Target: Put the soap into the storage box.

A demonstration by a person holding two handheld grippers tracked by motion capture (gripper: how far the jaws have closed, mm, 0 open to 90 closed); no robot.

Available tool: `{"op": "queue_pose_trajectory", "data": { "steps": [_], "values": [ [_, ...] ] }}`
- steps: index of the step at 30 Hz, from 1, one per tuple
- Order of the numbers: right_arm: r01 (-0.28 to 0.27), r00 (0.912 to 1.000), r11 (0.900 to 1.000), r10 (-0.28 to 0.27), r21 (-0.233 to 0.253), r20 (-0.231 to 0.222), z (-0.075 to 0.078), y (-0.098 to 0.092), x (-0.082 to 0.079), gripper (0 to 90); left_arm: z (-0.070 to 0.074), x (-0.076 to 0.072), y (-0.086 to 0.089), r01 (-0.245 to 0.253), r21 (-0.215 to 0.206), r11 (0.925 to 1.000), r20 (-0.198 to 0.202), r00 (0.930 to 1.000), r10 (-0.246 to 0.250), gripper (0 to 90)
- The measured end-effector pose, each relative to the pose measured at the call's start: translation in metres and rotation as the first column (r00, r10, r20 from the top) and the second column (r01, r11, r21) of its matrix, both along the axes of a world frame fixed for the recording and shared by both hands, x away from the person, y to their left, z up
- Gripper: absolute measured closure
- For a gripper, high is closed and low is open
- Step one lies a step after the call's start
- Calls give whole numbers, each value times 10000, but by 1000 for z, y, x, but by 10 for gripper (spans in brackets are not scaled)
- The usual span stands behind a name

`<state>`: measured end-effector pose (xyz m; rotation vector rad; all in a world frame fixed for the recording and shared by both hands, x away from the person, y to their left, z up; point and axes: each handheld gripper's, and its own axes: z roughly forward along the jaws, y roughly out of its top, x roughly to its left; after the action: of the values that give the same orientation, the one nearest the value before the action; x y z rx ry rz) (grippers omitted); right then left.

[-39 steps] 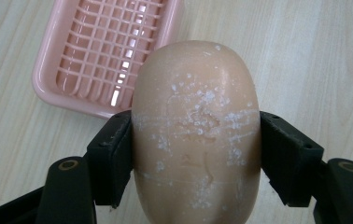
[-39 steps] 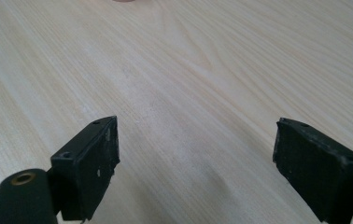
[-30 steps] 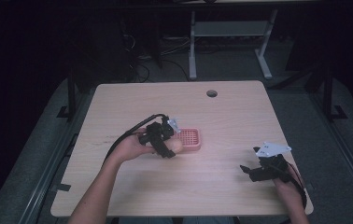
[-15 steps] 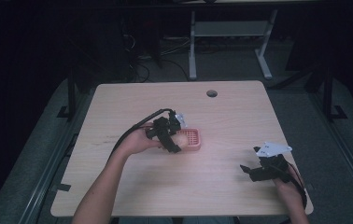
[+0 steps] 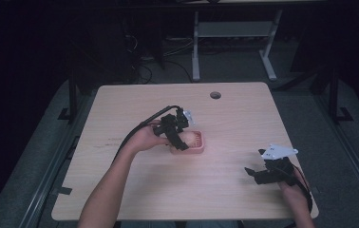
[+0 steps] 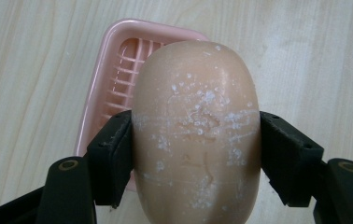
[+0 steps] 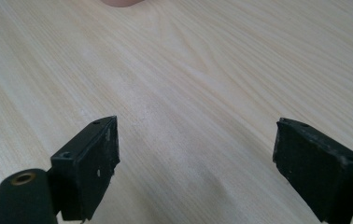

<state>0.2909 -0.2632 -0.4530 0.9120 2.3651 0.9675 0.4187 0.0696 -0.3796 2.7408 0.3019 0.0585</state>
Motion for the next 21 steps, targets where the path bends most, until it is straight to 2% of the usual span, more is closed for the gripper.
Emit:
{"op": "queue_pose_trajectory", "data": {
  "steps": [5, 8, 21],
  "values": [
    [18, 10000, 10000, -17, 16, -12, 0, 0, 0, 139, -2, 7, -1, -111, -215, 9997, -53, 9999, 110, 319],
    [27, 10000, 10000, -26, 49, -49, 0, 0, 0, 139, -5, 9, -1, -243, -283, 9993, -215, 9995, 237, 319],
    [34, 10000, 10000, -34, 52, -62, -1, 0, 0, 139, -13, 21, -6, -337, -307, 9990, -303, 9990, 328, 319]
  ]
}}
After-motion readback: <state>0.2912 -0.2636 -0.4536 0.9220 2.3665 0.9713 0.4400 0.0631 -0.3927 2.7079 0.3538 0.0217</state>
